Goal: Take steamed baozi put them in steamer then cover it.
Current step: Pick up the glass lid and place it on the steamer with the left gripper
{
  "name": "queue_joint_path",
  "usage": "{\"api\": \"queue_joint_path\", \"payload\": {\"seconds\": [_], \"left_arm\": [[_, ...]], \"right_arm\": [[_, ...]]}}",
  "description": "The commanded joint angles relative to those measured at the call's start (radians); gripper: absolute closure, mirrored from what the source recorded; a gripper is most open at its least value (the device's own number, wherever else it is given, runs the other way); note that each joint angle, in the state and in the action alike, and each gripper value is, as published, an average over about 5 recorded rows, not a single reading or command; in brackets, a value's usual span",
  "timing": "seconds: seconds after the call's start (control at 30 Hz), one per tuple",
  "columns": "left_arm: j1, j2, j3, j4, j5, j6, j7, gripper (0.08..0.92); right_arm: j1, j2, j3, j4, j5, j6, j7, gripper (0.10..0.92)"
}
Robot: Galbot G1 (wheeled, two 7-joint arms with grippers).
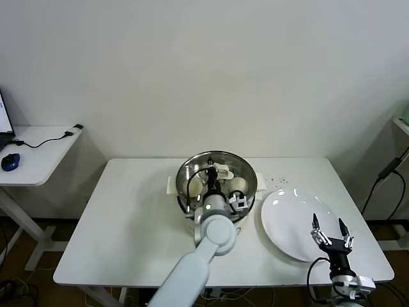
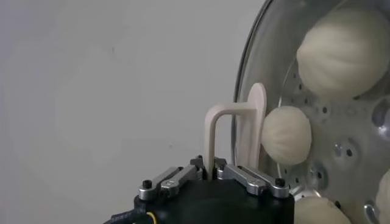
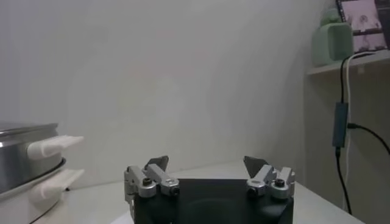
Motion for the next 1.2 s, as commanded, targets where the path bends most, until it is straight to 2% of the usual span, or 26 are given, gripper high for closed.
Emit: {"api": "queue_joint_path", "payload": {"seconds": [0.03,0.5,0.6,1.2], "left_arm": [[0.008,-0.049,-0.001,0.014,-0.045,-0.021,-0.088,0.835],[0.01,-0.049,0.006,-0.014,-0.029,-0.016,-0.066,0.823],[0.013,-0.049,0.01,-0.034,-0.031,-0.017,-0.056,0.761],[0.108,-0.035,0.034,-0.178,-0.017,-0.013,-0.018,0.245]], "right_arm": [[0.0,0.0,-0.001,-0.001,0.0,0.003,0.0,0.203],[0.001,0.0,-0.003,-0.003,-0.001,0.005,-0.001,0.203],[0.002,0.001,-0.005,-0.003,-0.002,0.005,-0.001,0.203],[0.007,0.005,-0.012,-0.007,-0.006,0.005,-0.001,0.203]]}}
